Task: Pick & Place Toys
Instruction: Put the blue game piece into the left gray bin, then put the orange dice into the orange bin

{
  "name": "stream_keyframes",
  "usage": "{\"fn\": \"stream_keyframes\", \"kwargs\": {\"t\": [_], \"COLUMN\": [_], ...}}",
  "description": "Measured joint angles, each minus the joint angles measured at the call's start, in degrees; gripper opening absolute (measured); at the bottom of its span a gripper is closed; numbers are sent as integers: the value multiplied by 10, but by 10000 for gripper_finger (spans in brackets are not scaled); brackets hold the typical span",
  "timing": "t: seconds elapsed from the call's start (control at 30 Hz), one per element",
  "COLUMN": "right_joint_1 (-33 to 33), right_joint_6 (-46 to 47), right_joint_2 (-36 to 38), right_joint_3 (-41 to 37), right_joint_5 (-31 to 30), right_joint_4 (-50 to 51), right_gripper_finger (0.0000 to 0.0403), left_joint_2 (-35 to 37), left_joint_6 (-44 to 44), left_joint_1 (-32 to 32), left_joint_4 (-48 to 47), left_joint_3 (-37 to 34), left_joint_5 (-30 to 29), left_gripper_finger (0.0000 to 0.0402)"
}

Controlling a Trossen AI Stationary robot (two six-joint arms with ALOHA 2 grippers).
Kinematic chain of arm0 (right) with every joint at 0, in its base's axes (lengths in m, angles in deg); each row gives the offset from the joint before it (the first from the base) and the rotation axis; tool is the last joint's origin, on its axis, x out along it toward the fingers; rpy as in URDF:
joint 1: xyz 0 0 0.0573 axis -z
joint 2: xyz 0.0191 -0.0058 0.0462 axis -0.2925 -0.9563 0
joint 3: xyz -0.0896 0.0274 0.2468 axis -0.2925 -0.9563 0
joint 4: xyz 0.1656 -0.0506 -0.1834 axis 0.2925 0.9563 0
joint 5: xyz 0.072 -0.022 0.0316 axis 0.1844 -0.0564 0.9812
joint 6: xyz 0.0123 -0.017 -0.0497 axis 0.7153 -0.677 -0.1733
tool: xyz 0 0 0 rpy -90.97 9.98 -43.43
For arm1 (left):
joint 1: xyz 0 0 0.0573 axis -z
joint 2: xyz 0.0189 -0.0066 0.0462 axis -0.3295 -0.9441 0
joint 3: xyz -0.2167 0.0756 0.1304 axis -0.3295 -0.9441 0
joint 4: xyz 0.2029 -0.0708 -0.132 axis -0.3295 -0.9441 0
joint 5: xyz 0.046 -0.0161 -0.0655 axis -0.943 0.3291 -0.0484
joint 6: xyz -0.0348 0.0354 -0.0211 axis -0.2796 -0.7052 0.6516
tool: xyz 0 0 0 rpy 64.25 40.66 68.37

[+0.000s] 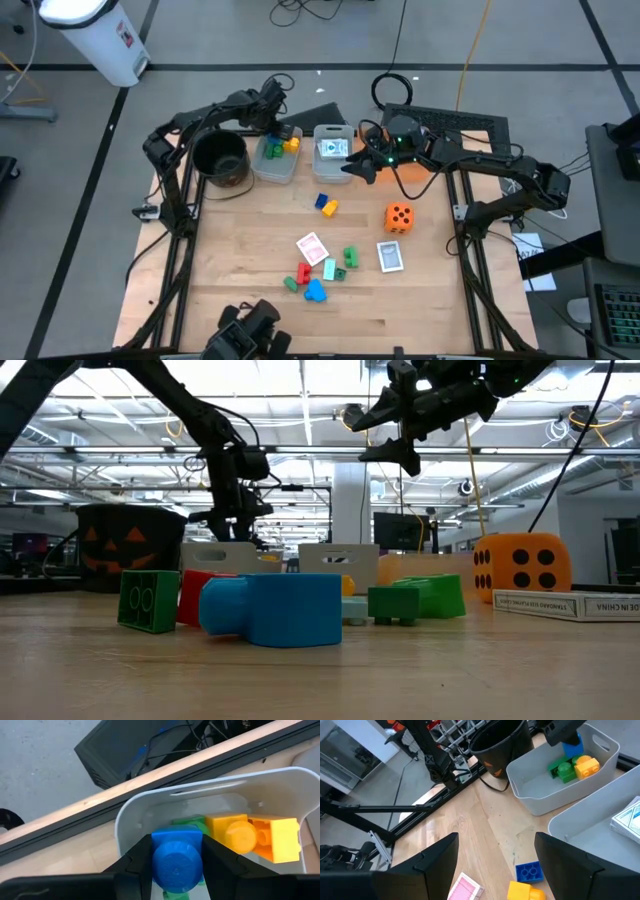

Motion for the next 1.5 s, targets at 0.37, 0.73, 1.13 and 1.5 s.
{"fn": "stream_keyframes", "kwargs": {"t": [0.37, 0.73, 1.13, 1.5], "right_joint_1": [0, 0, 0, 2], "right_joint_6": [0, 84, 109, 120], "right_joint_2": [0, 0, 0, 15], "right_joint_3": [-2, -105, -137, -137], "right_joint_5": [0, 2, 3, 4], "right_joint_4": [-1, -131, -251, -297], "right_gripper_finger": [256, 256, 252, 251], "left_joint_2": [0, 8, 22, 173], "left_joint_6": [-16, -18, -46, 1], "left_joint_1": [-2, -2, -1, 14], "left_joint_4": [5, 5, -108, 41], "left_joint_3": [0, 0, 144, 194], "left_joint_5": [-10, -10, 13, 212], "left_gripper_finger": [178, 201, 198, 197]}}
